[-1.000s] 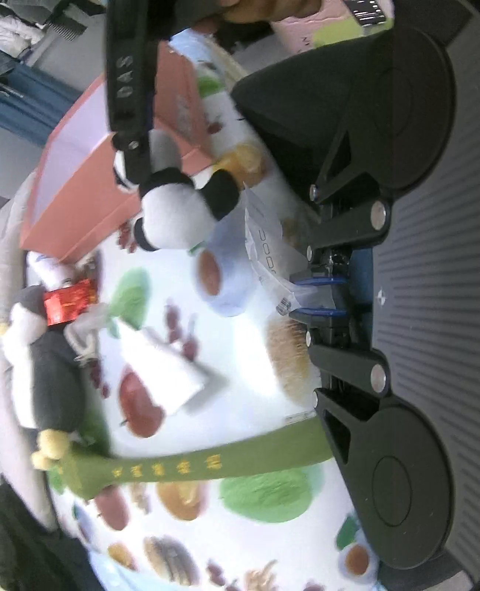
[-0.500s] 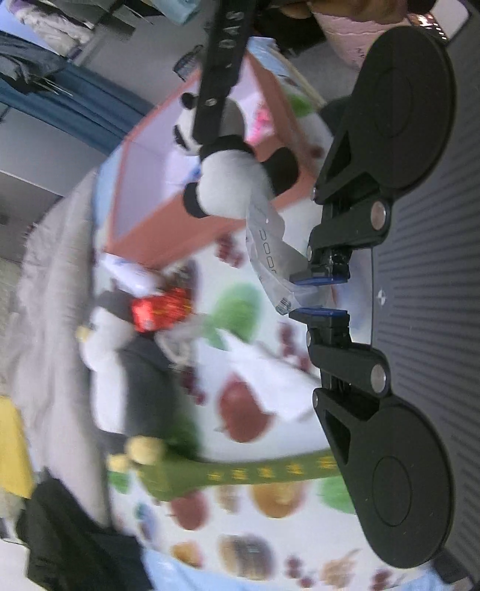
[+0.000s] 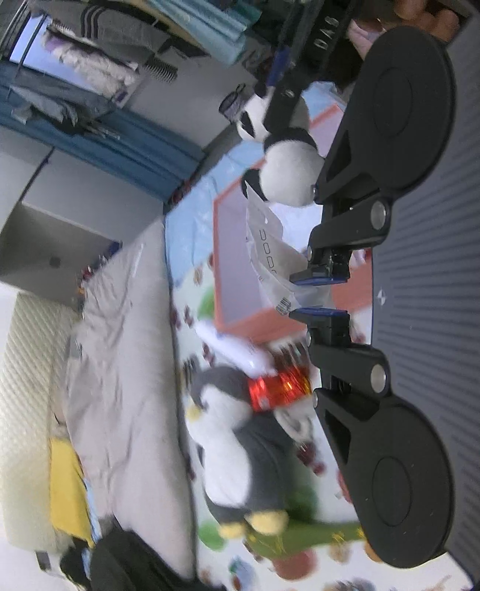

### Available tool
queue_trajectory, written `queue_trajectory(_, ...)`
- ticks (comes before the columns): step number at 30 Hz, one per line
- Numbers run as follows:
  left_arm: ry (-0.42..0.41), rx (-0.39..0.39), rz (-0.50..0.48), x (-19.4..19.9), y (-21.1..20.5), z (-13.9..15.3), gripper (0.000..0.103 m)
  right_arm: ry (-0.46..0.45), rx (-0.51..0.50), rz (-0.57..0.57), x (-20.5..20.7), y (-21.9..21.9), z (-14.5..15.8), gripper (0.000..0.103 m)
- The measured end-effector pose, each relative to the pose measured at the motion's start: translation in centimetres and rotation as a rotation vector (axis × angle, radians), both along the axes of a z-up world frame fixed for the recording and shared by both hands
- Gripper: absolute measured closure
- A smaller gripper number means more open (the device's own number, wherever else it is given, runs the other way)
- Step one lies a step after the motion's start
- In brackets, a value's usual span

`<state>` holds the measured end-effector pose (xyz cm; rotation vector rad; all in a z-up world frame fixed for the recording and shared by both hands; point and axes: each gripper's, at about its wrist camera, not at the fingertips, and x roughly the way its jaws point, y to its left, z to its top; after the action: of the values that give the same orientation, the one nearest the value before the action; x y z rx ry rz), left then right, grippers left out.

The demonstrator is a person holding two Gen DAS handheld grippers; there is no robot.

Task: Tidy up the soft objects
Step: 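Carry the panda plush and plastic bag over the pink box, then open the right gripper to drop the panda plush into the box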

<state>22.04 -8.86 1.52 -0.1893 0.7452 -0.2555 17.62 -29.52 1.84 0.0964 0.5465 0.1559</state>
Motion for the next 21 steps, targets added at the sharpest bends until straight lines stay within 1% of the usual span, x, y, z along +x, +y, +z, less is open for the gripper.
queue_trajectory(3,0.002,-0.001,-0.037,1.5,-2.4,0.3,0.089,0.013,0.002,-0.025,0.6,-1.4,-0.4,0.05)
queue_trajectory(7,0.026,0.006,-0.085,3.6,-5.2,-0.6,0.089,0.049,0.004,-0.062,1.9,-3.4,-1.6,0.05)
queue_trajectory(11,0.063,0.019,-0.118,5.9,-7.6,-2.2,0.089,0.091,0.007,-0.093,3.4,-5.2,-3.1,0.05)
queue_trajectory(14,0.105,0.012,-0.132,7.5,-9.0,-3.6,0.089,0.128,0.008,-0.105,4.6,-6.3,-4.5,0.05)
queue_trajectory(21,0.175,0.047,-0.163,10.8,-11.9,-7.0,0.088,0.214,0.012,-0.113,6.9,-8.4,-8.0,0.05)
